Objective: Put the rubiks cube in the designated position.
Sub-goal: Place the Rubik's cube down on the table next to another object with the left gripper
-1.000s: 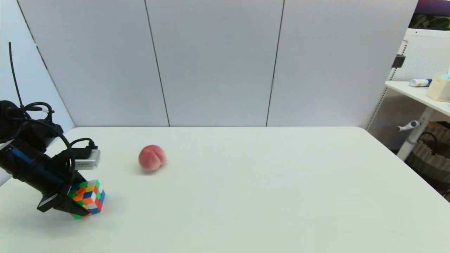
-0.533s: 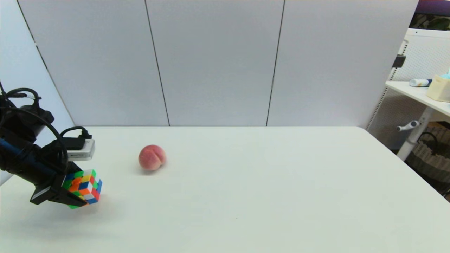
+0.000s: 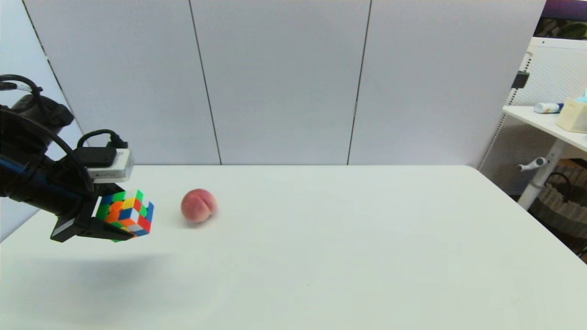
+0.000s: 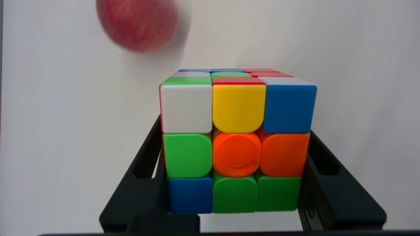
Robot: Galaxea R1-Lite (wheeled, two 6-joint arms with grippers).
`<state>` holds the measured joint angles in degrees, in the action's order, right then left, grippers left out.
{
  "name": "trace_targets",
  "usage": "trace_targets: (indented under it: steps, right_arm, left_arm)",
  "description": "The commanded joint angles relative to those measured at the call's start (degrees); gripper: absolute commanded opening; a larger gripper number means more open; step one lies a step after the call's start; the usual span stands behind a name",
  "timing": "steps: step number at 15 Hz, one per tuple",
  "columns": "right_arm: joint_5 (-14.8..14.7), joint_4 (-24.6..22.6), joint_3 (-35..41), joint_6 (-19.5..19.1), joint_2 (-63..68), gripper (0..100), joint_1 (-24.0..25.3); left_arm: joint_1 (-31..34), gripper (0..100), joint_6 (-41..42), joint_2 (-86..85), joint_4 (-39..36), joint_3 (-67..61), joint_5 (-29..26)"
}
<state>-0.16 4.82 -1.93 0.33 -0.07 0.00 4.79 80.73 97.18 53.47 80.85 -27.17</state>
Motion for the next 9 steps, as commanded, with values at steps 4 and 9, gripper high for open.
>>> trace_targets:
  steps: [4, 9]
  right_arm:
    - [0.0, 0.0, 0.0, 0.0, 0.1, 100, 0.0]
    - [0.0, 0.0, 0.0, 0.0, 0.1, 100, 0.0]
  left_arm:
    - [-8.3, 0, 0.7, 9.4, 0.1, 1.6, 0.1]
    - [-8.8, 0, 1.1, 16.5, 0.2, 7.0, 0.3]
